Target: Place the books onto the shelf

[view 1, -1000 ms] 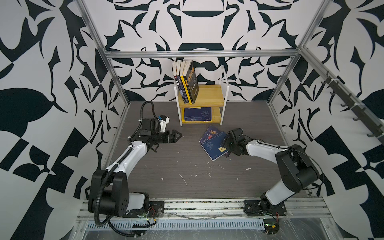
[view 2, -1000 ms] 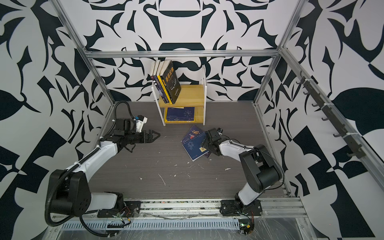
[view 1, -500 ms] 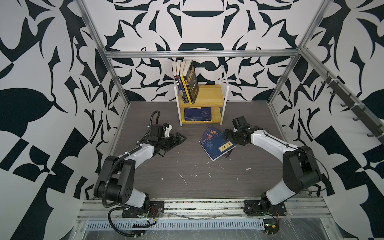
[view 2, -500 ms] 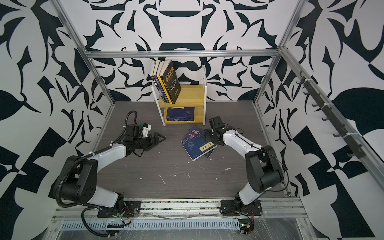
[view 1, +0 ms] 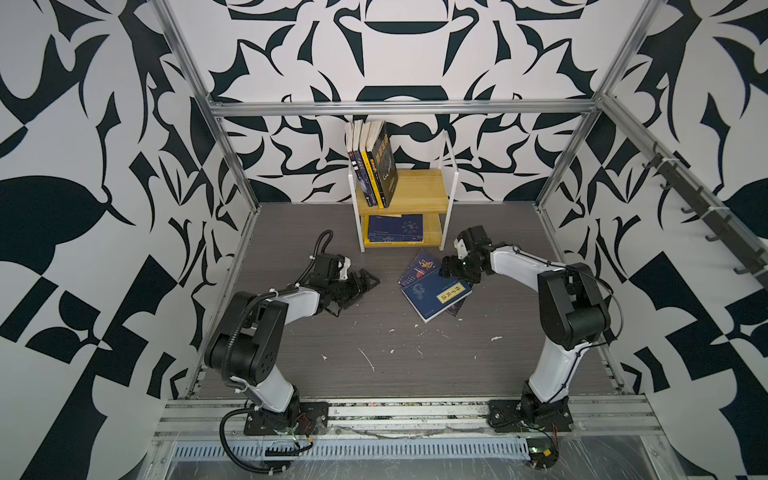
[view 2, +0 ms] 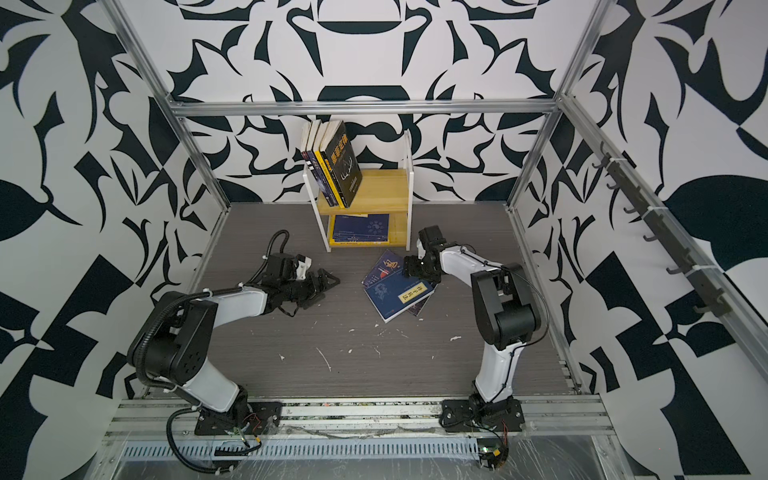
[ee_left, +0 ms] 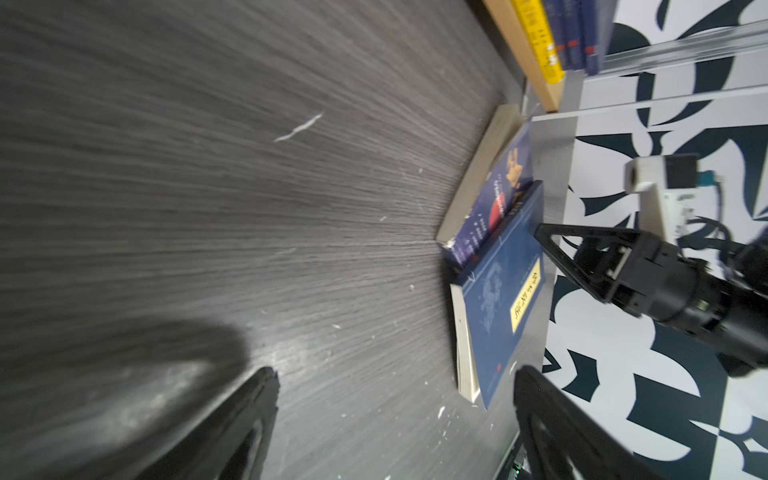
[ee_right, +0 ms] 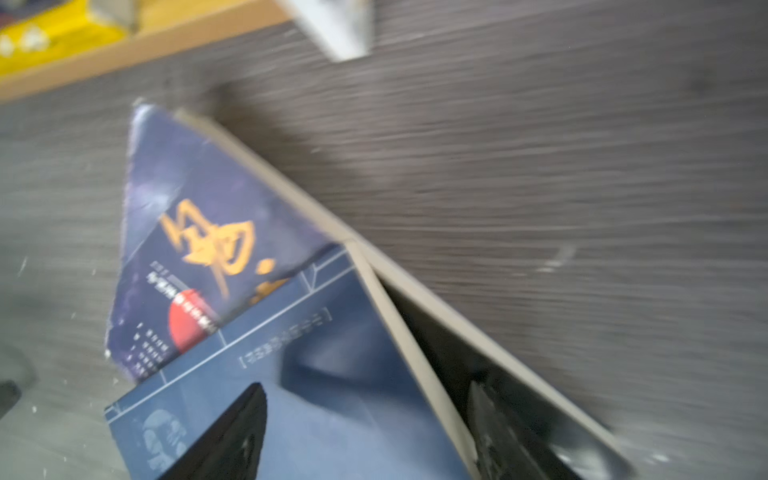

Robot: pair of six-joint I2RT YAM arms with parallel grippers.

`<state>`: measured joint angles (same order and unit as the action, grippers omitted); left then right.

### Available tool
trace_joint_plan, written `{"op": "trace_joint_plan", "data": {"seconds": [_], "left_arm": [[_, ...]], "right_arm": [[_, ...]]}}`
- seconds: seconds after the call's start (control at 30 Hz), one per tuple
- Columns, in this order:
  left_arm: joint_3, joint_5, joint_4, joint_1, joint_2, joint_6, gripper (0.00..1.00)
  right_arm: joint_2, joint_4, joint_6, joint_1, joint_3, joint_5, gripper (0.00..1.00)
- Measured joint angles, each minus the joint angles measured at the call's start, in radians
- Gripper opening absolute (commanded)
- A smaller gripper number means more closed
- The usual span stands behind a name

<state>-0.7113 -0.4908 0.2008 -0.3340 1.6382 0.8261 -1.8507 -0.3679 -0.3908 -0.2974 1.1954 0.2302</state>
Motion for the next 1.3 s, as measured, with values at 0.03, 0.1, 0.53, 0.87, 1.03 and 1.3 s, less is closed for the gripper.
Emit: {"op": "trace_joint_plan", "data": {"seconds": [0.03, 0.1, 0.53, 0.87, 1.03, 1.3], "left_arm": [[0.0, 0.002, 0.001, -0.005, 0.007, -0.001, 0.89], [0.0, 0.003, 0.001, -0.013, 0.019, -0.008, 0.86], [-0.114, -0.021, -0.024, -0.082, 0.133, -0.038, 0.72], [-0.227, 0.019, -0.263, -0.167, 0.136, -0.27, 0.81], [-0.277, 0.044, -0.351, -0.192, 0.142, -0.367, 0.79], [-0.356, 0.026, -0.396, -0.189, 0.218, -0.414, 0.71]], "right_arm": [[-0.001, 0.009, -0.003, -0.013, -0.003, 0.01, 0.78], [-0.001, 0.027, -0.012, -0.036, -0.01, 0.023, 0.78], [0.029, 0.139, -0.1, -0.152, -0.075, -0.011, 0.82], [0.35, -0.09, -0.197, -0.106, -0.207, -0.114, 0.83], [0.47, -0.047, -0.361, -0.151, -0.365, -0.074, 0.8], [0.431, 0.148, -0.608, -0.282, -0.518, -0.03, 0.78]]}}
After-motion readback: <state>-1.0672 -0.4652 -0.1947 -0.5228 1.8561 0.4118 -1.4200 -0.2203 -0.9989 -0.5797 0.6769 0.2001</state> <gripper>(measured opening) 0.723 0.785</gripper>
